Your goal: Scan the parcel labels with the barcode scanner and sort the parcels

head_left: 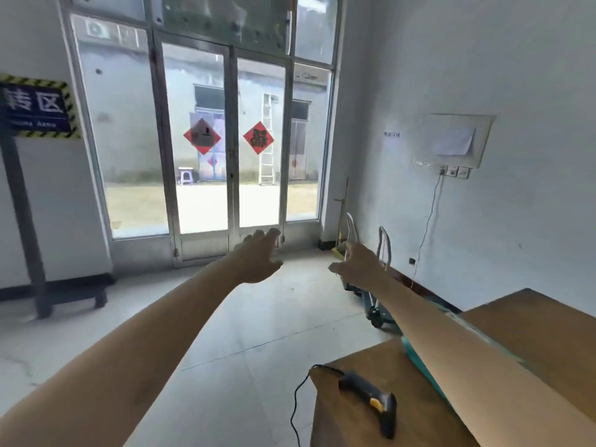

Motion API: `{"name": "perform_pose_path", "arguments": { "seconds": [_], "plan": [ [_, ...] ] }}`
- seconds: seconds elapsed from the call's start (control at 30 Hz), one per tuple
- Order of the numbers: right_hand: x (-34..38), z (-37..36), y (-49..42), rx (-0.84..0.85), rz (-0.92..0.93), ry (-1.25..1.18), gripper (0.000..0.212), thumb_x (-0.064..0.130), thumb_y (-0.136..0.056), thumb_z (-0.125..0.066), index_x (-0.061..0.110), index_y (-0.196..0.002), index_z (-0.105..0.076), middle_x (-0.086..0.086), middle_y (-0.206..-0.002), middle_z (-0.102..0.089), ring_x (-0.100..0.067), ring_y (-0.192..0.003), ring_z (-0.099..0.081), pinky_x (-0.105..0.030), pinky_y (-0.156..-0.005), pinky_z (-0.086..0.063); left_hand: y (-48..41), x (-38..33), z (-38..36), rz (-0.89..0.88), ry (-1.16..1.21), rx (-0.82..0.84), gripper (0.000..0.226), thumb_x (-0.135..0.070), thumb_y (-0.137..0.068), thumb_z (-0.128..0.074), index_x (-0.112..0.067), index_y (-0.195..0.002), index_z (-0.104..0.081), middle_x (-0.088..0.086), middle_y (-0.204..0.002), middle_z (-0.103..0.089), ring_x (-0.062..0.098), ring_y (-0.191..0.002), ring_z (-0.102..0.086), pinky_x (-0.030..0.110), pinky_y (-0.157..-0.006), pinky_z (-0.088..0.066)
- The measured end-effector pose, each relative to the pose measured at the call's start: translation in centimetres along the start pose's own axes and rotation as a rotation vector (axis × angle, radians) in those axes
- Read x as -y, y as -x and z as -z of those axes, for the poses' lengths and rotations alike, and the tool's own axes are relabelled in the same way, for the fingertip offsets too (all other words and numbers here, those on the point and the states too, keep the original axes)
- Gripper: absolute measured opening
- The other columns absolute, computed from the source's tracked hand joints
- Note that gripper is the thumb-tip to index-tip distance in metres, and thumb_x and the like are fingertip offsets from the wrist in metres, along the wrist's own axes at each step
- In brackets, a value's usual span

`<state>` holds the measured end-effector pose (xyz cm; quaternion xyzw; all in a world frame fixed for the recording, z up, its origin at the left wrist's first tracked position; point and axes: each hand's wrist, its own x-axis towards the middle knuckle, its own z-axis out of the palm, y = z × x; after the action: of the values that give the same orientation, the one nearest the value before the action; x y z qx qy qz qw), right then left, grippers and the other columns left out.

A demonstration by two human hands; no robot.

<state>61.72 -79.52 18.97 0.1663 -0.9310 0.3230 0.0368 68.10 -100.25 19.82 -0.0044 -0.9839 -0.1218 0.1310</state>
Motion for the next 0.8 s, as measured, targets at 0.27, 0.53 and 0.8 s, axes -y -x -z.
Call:
{"name": "perform_pose_path", "arguments": {
  "seconds": [0.27,0.53,0.8],
  "plan": [
    [2.3,-8.1,-15.9,0.01,-0.022,-0.133,0.05,0.017,-0.082,-0.069,0.005,-0.128,-0.052,-0.004,-0.105,-0.051,-0.02,-0.098,-0.052,-0.027,-0.078,-0.038,-11.8,11.7,-2.4,-0.052,-0.192,0.069,0.063,-0.036,-0.092,-0.053,-0.016,-0.144,-0.024,0.013,-0.133,-0.042,0.031,-0.124,-0.042,0.045,-0.103,-0.038],
    [8.1,-14.4,-34.9,-0.03,0.059,0.044,0.048,0.013,-0.086,-0.062,0.006,-0.131,-0.049,-0.011,-0.13,-0.055,-0.022,-0.112,-0.053,-0.025,-0.085,-0.039,-28.4,24.0,-2.1,-0.11,-0.186,0.048,0.063,-0.037,-0.092,-0.052,-0.016,-0.144,-0.022,0.013,-0.134,-0.04,0.031,-0.123,-0.042,0.042,-0.101,-0.037],
    [4.8,-16.1,-48.8,0.021,-0.057,0.295,0.047,0.026,-0.08,-0.063,0.012,-0.123,-0.052,-0.007,-0.118,-0.053,-0.024,-0.107,-0.054,-0.032,-0.085,-0.045,-44.9,29.6,-5.4,-0.203,-0.264,0.119,0.051,-0.036,-0.092,-0.051,-0.013,-0.136,-0.036,0.009,-0.132,-0.047,0.028,-0.121,-0.046,0.041,-0.099,-0.039]
  ]
}}
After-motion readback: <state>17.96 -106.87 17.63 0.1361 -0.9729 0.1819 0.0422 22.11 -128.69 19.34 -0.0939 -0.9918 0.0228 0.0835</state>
